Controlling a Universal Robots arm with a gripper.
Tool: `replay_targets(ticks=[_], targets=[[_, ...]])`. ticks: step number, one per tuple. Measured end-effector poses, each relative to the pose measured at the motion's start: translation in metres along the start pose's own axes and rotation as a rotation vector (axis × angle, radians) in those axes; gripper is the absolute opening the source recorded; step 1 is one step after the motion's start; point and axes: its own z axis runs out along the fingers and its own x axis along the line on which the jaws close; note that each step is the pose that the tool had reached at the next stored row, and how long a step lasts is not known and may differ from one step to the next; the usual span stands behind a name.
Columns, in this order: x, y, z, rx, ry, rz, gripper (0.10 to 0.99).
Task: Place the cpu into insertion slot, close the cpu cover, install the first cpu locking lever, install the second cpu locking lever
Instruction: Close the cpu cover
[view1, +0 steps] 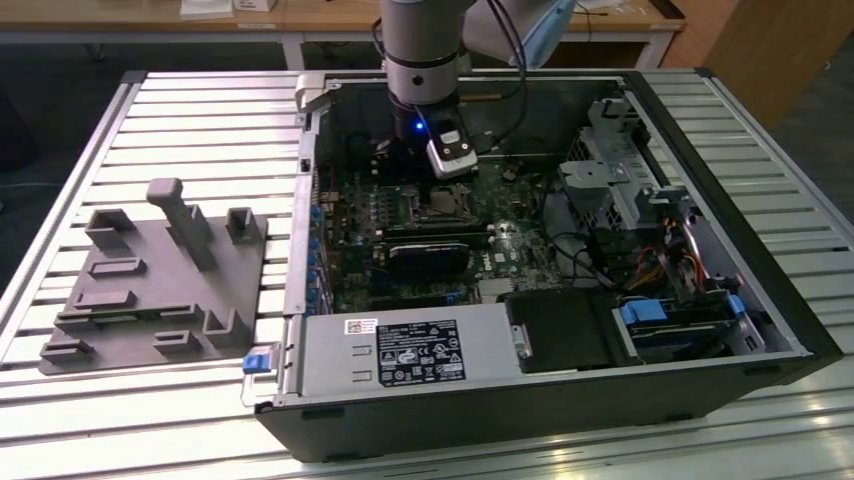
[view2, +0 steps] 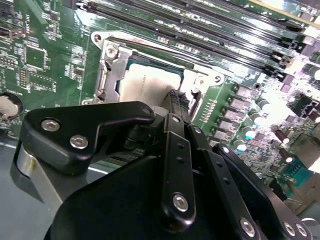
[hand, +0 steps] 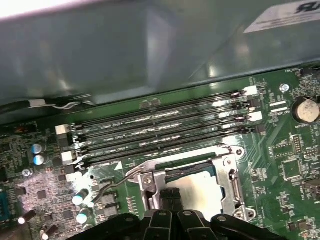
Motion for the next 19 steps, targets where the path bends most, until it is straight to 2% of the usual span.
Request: replay_targets(ticks=[12,19], targets=[[-0.0150,0.0034,0.0007,-0.001,0.0004,0.000,0.106],[-0.0159,0.0037,-0.0041,-0.002,0.0003,0.000,0.106]])
